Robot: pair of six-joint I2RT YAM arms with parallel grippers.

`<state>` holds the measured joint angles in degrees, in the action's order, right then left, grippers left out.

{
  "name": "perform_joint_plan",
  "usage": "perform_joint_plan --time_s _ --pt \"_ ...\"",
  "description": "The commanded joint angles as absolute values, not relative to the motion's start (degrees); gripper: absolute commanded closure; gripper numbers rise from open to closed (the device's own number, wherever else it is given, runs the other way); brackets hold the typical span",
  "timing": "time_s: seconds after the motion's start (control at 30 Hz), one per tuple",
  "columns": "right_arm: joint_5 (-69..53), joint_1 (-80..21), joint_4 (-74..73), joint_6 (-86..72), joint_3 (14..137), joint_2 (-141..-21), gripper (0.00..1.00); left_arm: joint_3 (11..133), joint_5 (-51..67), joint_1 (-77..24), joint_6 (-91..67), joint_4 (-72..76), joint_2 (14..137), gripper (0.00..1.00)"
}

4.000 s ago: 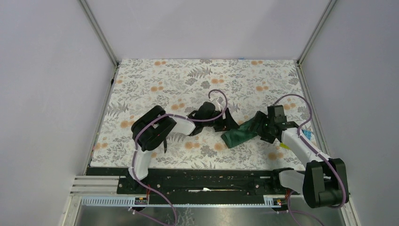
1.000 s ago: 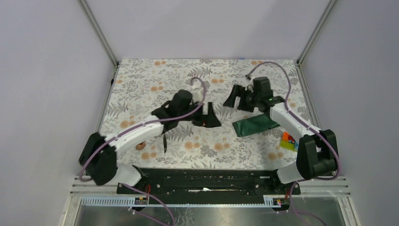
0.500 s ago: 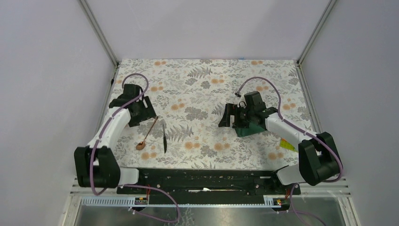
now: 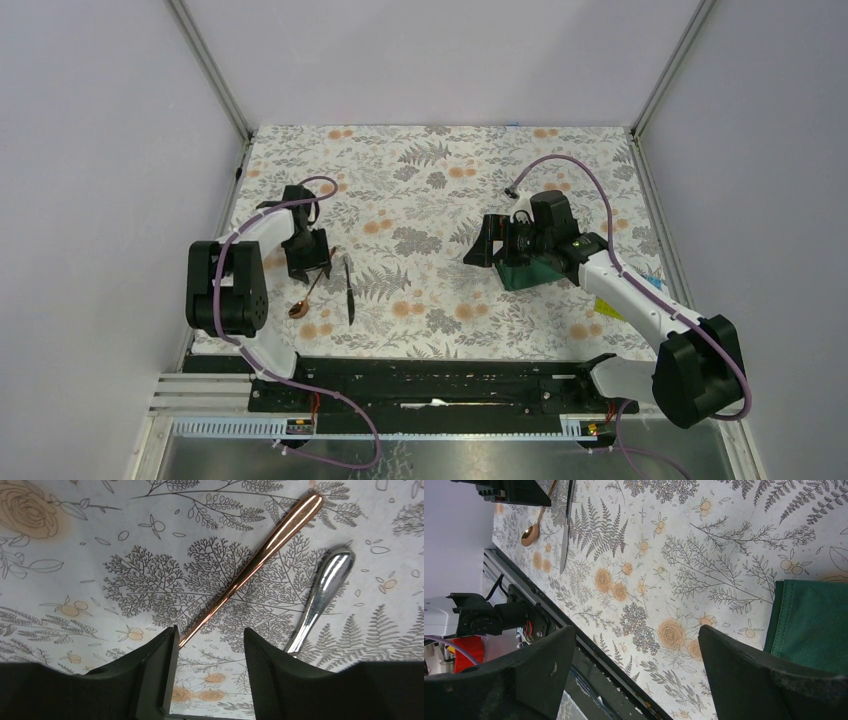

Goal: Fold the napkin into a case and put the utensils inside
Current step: Pick up the spoon from the corner of the board.

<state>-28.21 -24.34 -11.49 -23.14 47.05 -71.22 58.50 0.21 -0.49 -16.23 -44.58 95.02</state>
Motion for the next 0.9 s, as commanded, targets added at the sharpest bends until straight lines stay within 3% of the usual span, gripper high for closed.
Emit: perform_joint_plan --time_s 0.0,0.47,0.57,0.87 --pt "-30.1 -24.8 -10.8 -22.4 47.1 -70.5 0.01 59.3 0.2 -0.3 -14.5 -44.3 97.1 0.47" --pt "-30.0 -24.8 -10.2 -22.6 46.6 -71.6 0.00 57.9 -6.0 -0.4 -15.2 -41.2 96.6 0.84" --pt "-30.3 -24.8 -10.1 -22.7 46.9 -72.8 0.01 59.2 -6.7 -0.4 -16.1 -41.2 94.2 1.00" --pt "-23.9 -28.7 -12.4 -22.9 50.1 -78.2 0.01 60.8 -6.8 -0.3 -24.8 -41.5 81.7 1.00"
